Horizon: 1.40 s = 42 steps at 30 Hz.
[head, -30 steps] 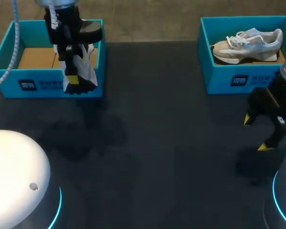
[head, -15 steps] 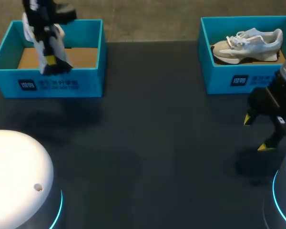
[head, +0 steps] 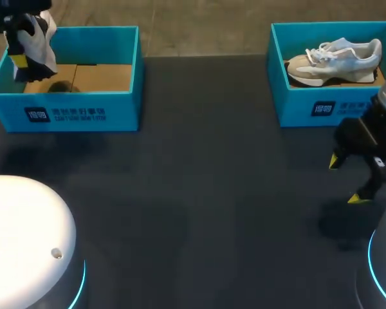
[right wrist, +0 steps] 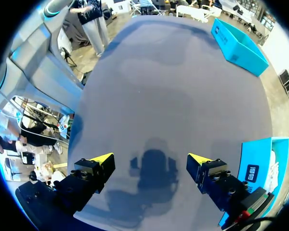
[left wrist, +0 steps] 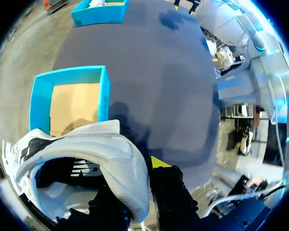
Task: Take the shoe out of the shoebox, open the shoe tongue, remove and reinsert the insole, then place the shoe into the shoebox
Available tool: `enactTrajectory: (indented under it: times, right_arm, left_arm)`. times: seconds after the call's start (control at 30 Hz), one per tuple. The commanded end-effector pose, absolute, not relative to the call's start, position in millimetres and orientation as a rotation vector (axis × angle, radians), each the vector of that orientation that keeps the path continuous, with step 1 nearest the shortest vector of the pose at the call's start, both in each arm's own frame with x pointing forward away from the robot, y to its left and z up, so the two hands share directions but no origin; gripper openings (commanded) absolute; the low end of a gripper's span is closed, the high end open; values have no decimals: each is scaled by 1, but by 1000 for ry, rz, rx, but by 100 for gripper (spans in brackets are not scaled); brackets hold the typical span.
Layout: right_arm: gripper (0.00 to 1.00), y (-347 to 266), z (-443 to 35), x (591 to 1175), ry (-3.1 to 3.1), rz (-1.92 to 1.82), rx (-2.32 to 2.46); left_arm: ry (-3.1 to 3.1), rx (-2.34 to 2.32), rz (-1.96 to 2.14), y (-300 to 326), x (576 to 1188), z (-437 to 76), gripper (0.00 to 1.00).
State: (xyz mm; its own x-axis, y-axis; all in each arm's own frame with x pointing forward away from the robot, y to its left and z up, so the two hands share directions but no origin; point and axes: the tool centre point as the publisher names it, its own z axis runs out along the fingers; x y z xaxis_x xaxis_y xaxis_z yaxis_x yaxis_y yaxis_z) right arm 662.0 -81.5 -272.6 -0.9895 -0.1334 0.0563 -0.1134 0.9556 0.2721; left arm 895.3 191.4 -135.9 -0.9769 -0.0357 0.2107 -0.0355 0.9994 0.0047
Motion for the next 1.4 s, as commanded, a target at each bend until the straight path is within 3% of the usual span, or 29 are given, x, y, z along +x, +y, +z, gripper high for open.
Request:
enactTrajectory:
  times: [0.03, 0.27, 0.87, 1.4]
  right_arm:
    - [100, -81, -273, 662, -3033, -410, 190]
    - [100, -81, -273, 662, -3033, -410, 190]
    - [100, -81, -273, 662, -3033, -410, 190]
    - [100, -81, -273, 662, -3033, -410, 190]
  left_arm:
    - [-2887, -72, 7, 205, 932, -136, 0]
    - [-2848, -274, -48, 224, 977, -138, 0]
    - [-2893, -300, -125, 228, 983, -139, 0]
    - [-2716, -1307, -186, 280, 1014, -160, 0]
